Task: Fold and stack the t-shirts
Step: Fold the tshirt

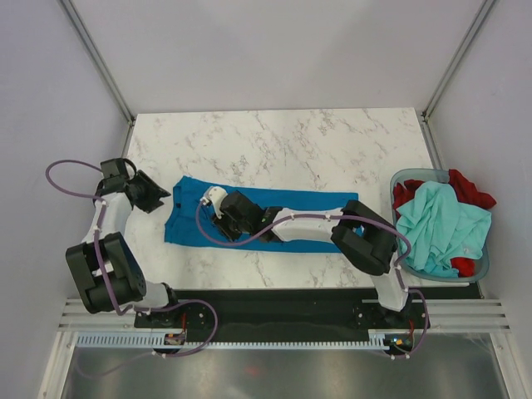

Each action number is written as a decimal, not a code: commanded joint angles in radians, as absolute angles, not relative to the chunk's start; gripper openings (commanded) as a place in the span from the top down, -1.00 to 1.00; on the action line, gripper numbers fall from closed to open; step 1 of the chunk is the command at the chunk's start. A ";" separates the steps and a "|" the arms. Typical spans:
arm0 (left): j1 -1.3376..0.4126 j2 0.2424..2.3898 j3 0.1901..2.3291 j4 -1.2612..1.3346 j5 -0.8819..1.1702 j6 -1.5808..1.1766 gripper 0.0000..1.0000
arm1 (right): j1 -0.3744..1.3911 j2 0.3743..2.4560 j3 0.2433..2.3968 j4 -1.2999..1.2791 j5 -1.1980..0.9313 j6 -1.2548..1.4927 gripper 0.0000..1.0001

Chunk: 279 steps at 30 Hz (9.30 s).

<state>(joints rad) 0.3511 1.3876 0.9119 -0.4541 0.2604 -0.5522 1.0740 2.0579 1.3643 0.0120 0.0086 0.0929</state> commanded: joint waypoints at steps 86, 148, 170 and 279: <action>-0.133 1.716 1.150 -0.431 0.343 -0.603 0.31 | 0.439 1.919 1.394 -0.463 0.213 0.199 0.68; -0.357 1.799 1.141 -0.391 0.416 -0.548 0.53 | 0.377 1.806 1.203 -0.572 0.383 0.265 0.76; -0.405 1.767 1.085 -0.387 0.382 -0.538 0.53 | 0.374 1.784 1.177 -0.601 0.394 0.270 0.76; 0.199 1.295 0.851 -0.591 0.247 -0.617 0.10 | 0.711 1.654 1.235 -0.476 0.351 0.748 0.07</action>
<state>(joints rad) 0.1074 1.2964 0.9169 -0.5461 0.1337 -0.5812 0.5976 1.6749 1.1549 -0.4961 0.3916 0.5831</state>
